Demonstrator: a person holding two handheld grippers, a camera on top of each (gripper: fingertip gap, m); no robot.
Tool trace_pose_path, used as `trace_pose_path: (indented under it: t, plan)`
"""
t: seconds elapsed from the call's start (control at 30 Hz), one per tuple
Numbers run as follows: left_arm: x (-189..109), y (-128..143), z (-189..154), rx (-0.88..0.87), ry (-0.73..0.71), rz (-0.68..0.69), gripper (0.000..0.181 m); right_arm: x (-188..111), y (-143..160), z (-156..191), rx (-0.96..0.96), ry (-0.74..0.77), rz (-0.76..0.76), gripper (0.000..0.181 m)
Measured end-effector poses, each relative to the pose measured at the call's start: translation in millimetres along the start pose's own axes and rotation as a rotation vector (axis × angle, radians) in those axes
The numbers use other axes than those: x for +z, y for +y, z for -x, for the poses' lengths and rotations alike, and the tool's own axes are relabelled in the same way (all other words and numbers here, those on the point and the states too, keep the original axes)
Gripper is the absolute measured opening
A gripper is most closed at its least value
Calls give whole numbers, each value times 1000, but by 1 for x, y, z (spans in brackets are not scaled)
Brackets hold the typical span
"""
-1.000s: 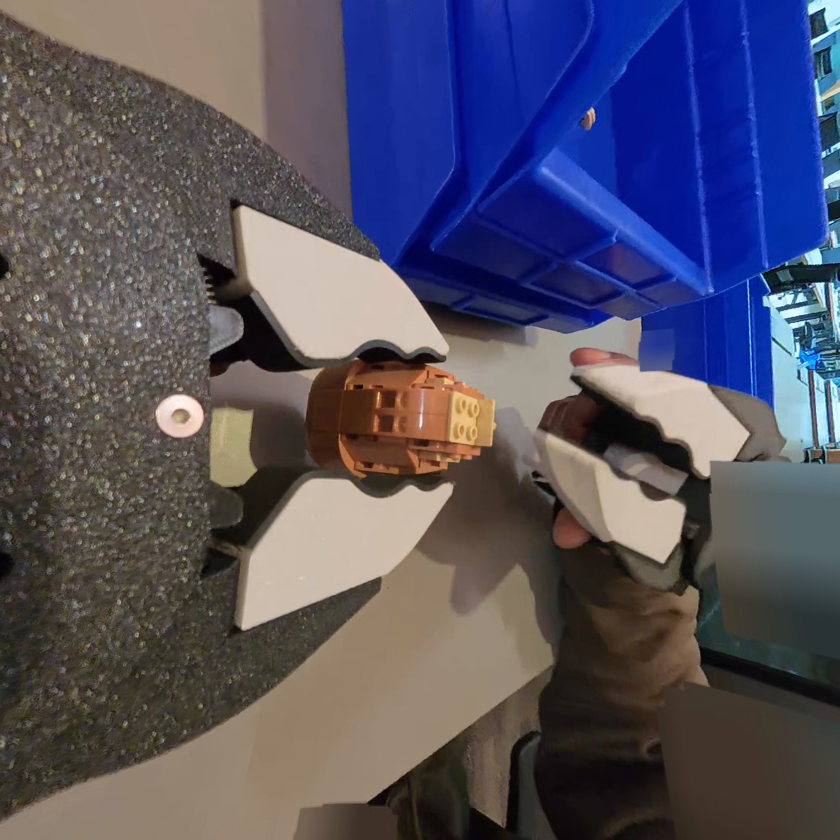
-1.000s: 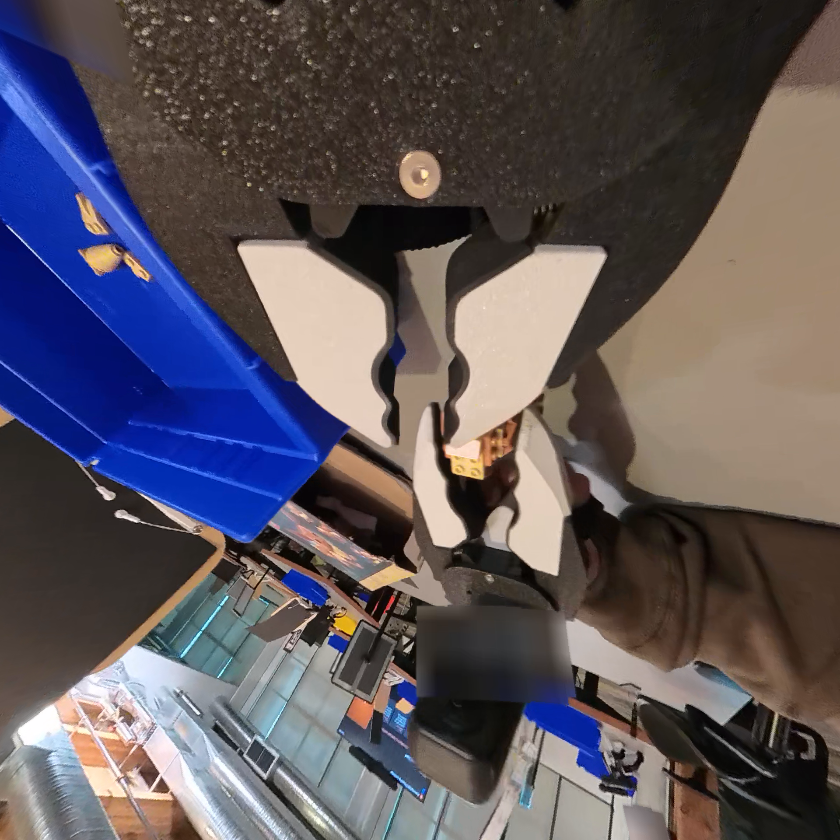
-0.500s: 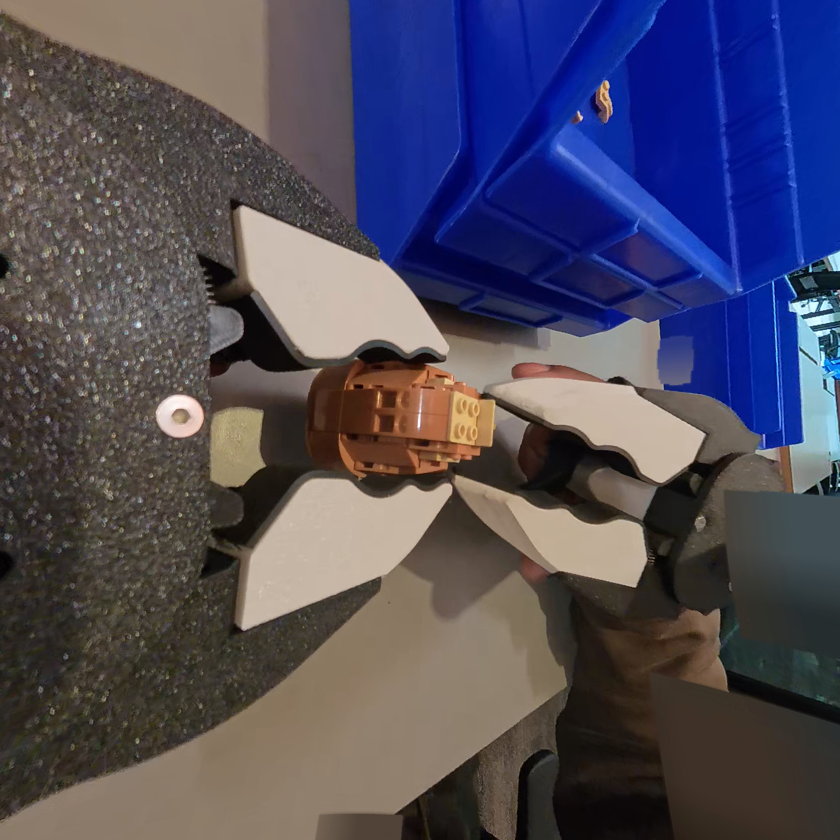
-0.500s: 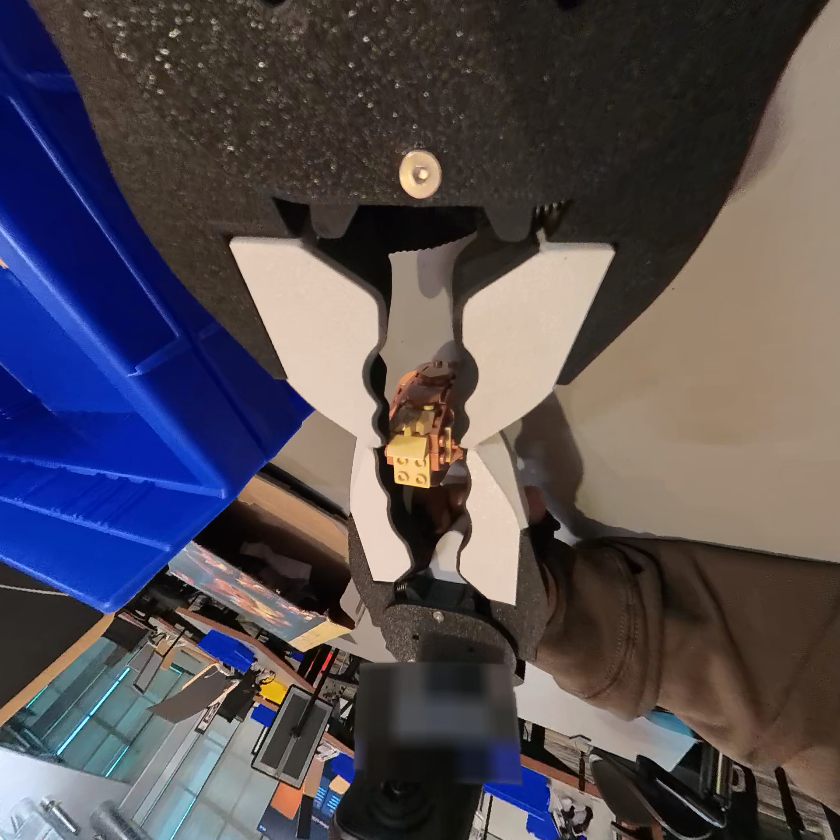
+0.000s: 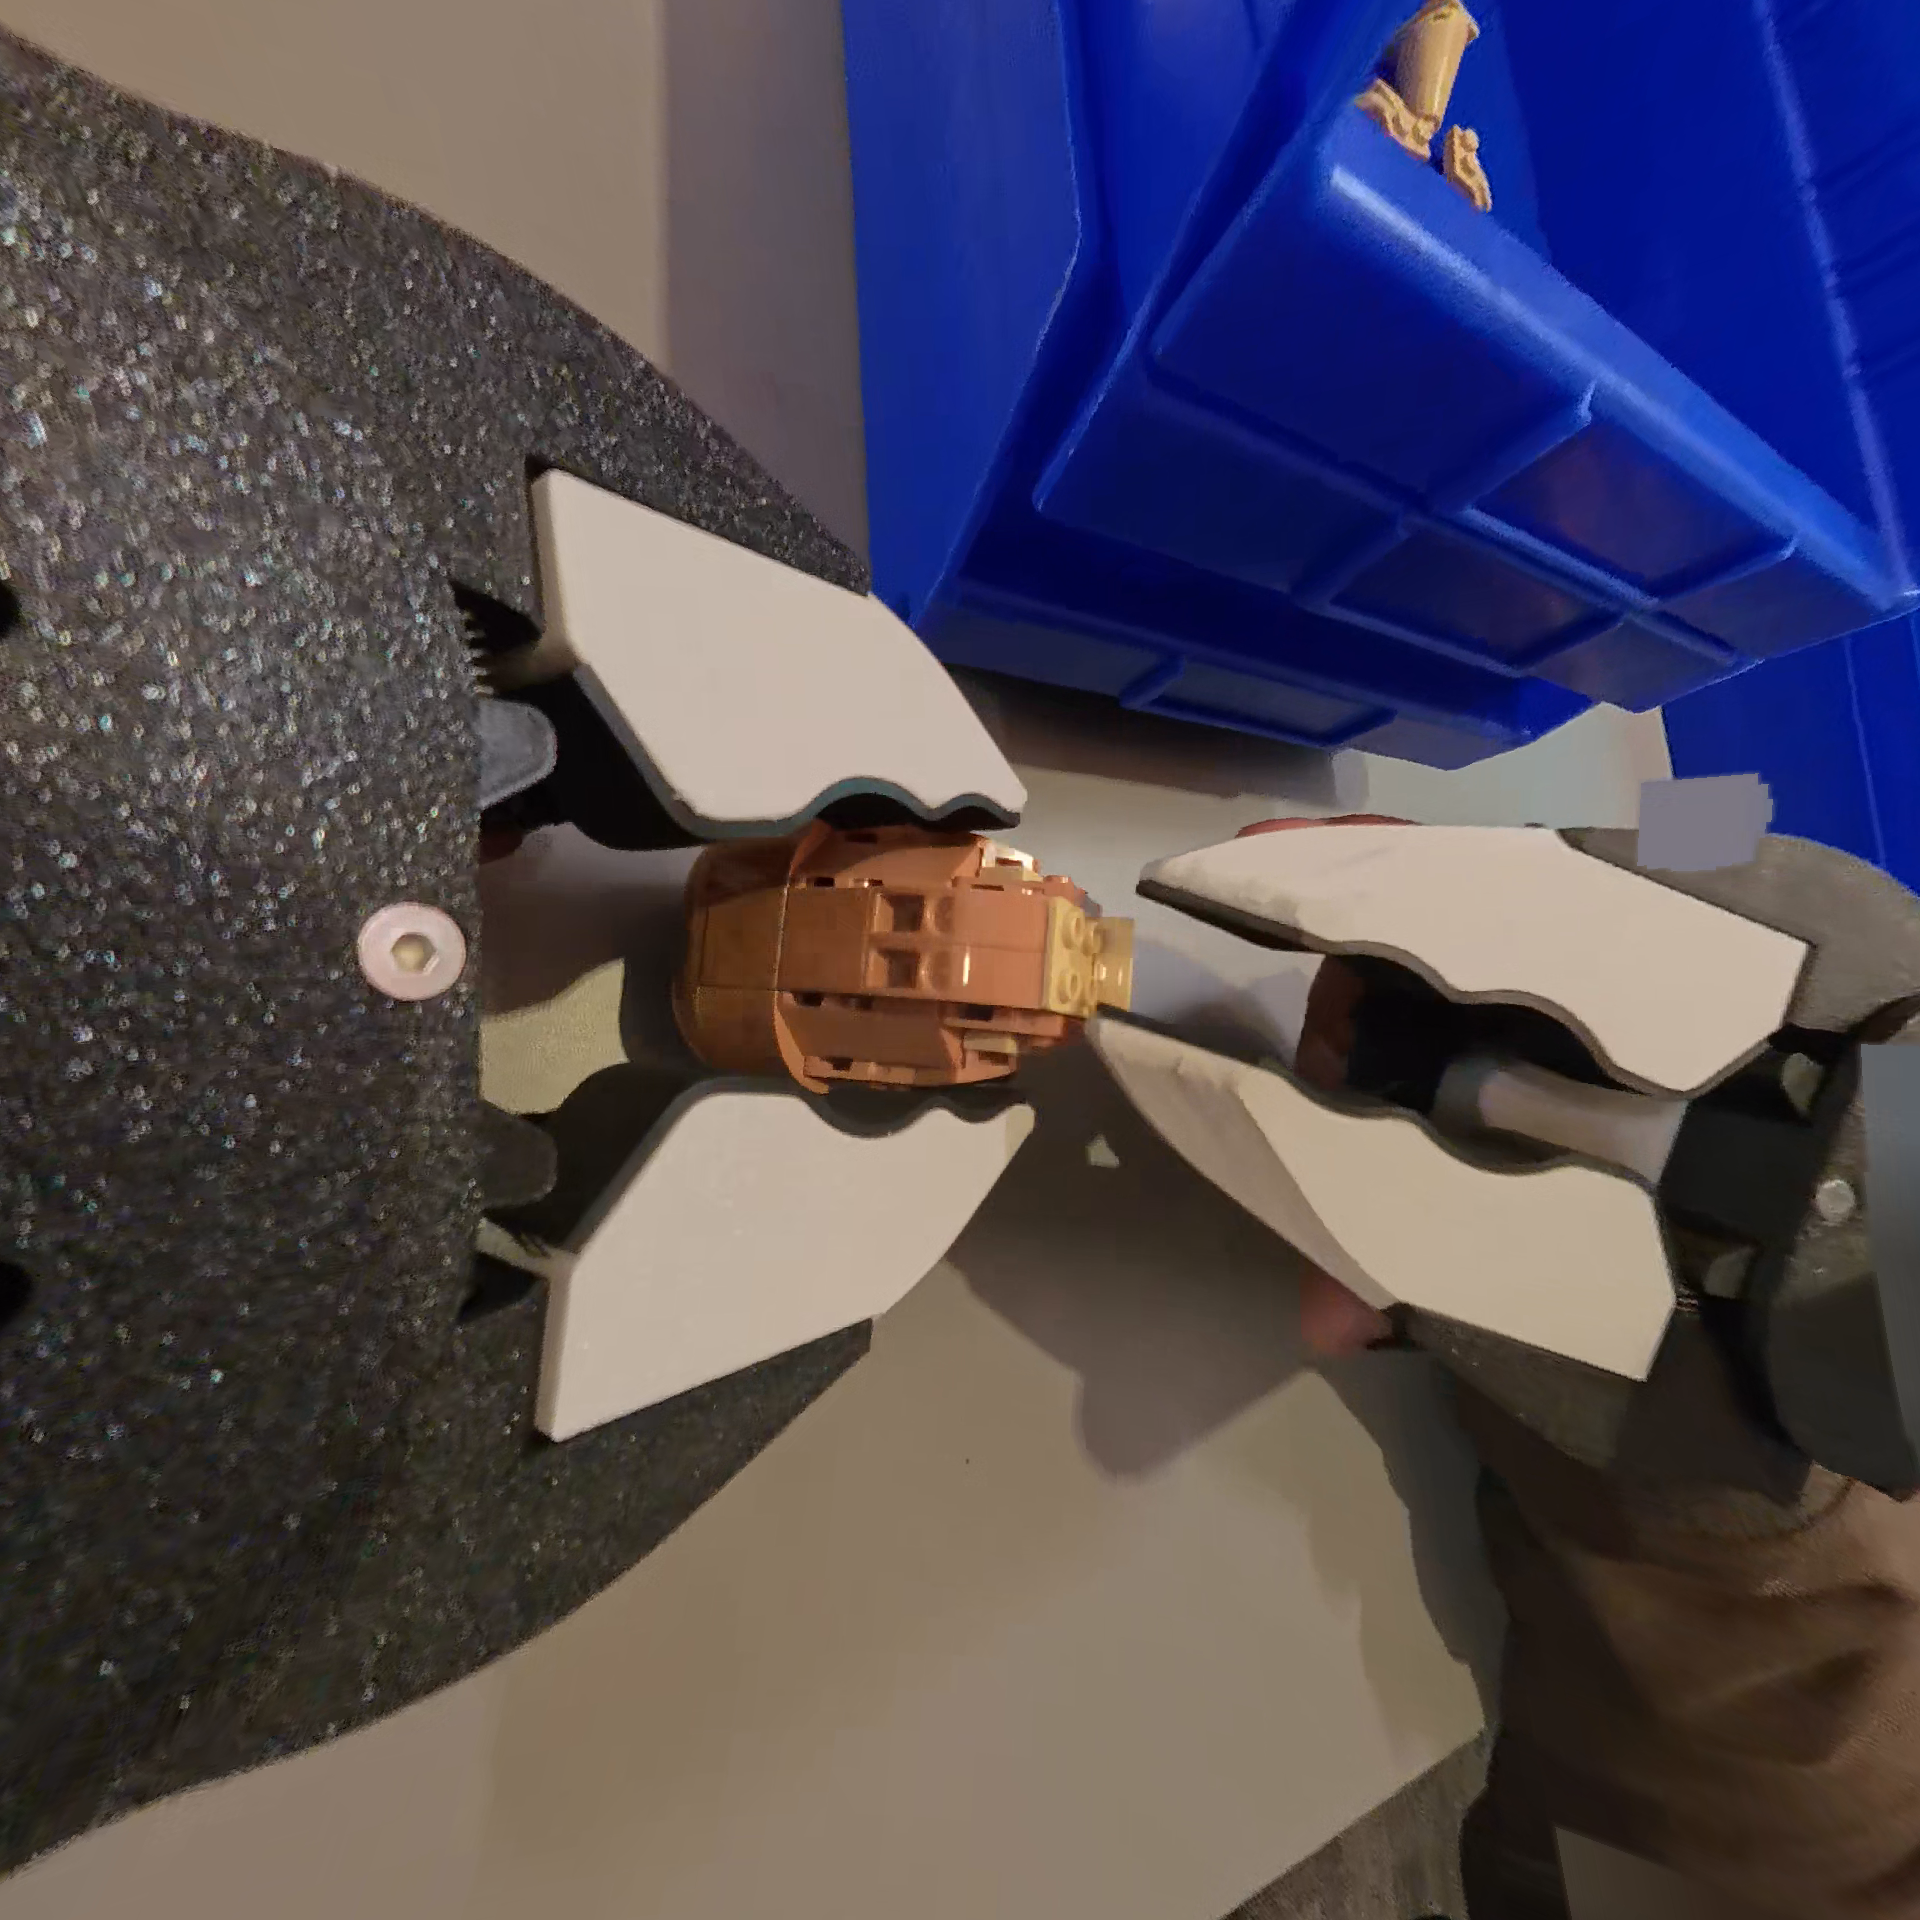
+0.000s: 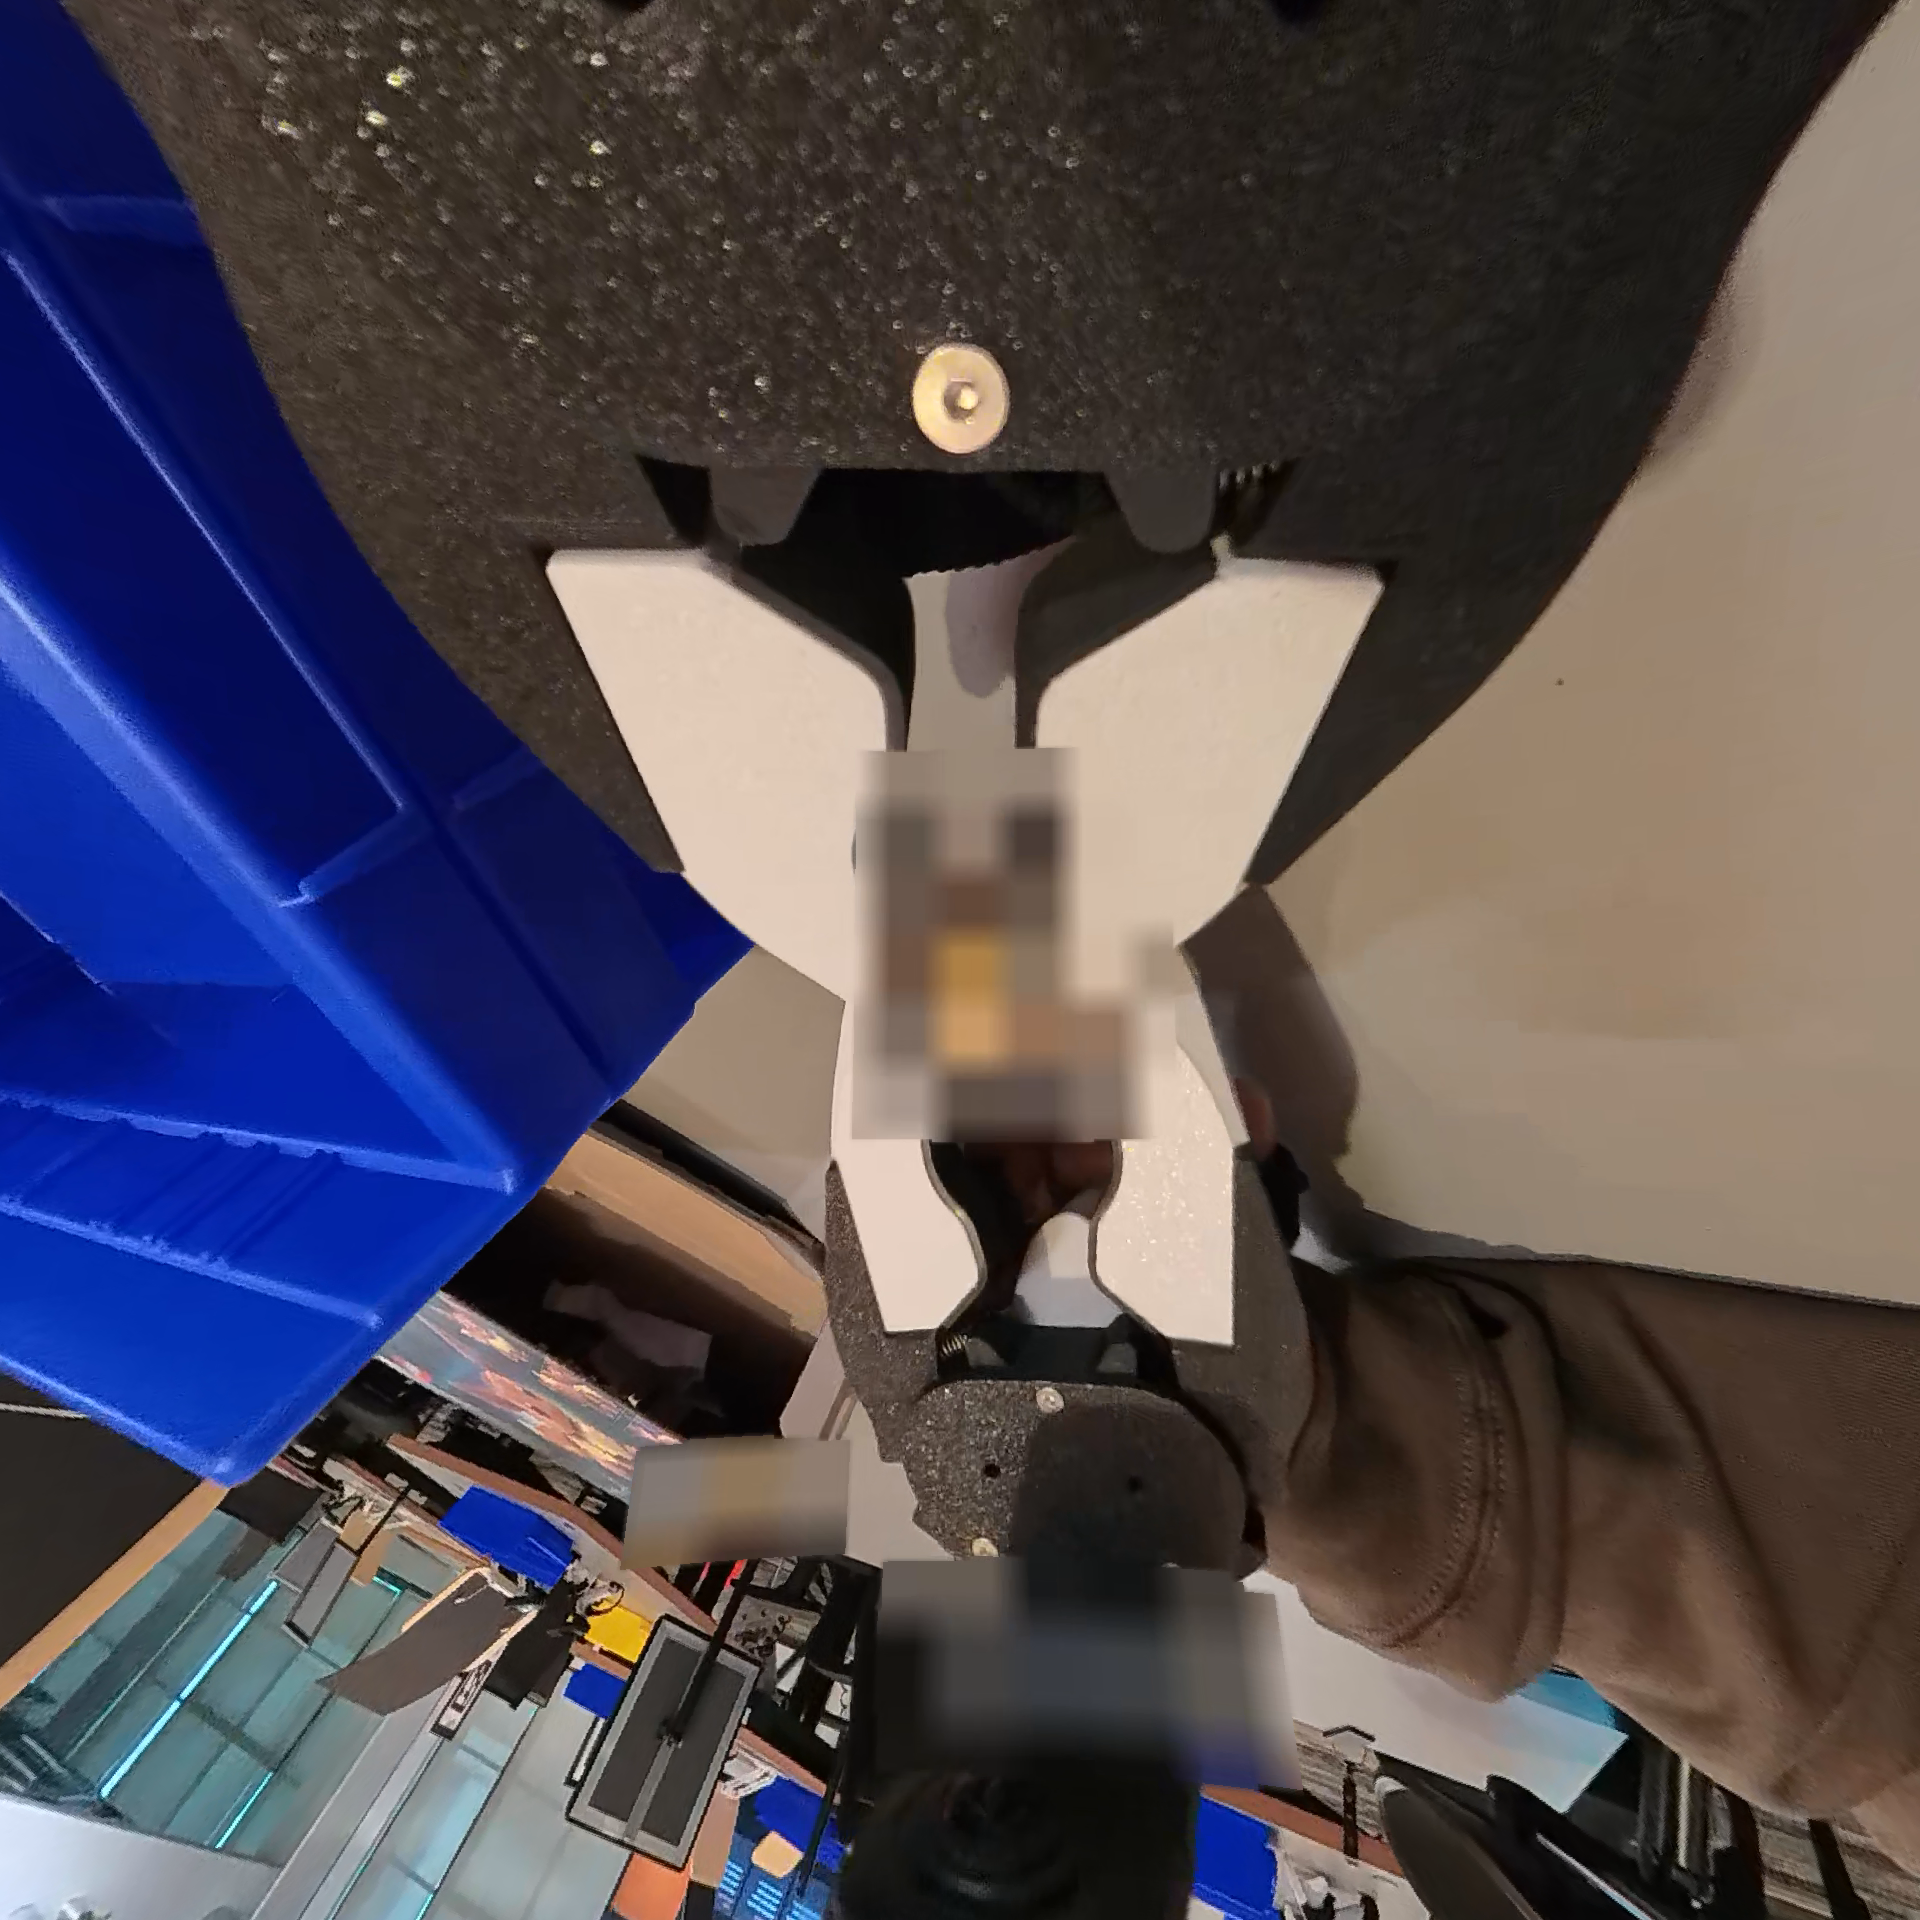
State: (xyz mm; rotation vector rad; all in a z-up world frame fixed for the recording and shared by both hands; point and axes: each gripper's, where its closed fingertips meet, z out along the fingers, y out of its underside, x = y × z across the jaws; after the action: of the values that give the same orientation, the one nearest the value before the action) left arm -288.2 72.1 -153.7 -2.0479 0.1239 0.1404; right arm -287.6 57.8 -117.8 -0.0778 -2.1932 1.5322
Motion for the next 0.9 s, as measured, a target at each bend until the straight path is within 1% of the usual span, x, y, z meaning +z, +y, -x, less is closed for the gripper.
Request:
trace_pose_path:
  t: [0.13, 0.27, 0.33, 0.4, 0.57, 0.7, 0.77, 0.8, 0.9]
  plan:
    - [1, 5, 2, 9, -19, 30, 47, 2, 9, -1, 7, -1, 40, 17]
    - [-1, 3, 7, 8, -47, 28, 47, 2, 10, -3, 11, 4, 54, 18]
    - [-3, 0, 10, 19, -76, 23, 47, 1, 10, -6, 40, 13, 56, 18]
    - [-4, -1, 15, 42, -120, 24, 46, 1, 10, -11, 114, 22, 56, 19]
    - [-7, -4, 29, 176, -276, 58, 47, 1, 13, -21, 390, 29, 51, 23]
    - [-9, -6, 37, 342, -404, 103, 47, 2, 15, -23, 577, -14, 21, 23]
    - [-10, -11, 38, 440, -462, 101, 47, 1, 11, -23, 615, -34, -14, 21]
    - [-9, -13, 36, 473, -466, 92, 47, 0, 8, -22, 617, -44, -32, 20]
    - [-13, -23, 33, 492, -481, 19, 47, -3, -1, -22, 555, -40, -65, 20]
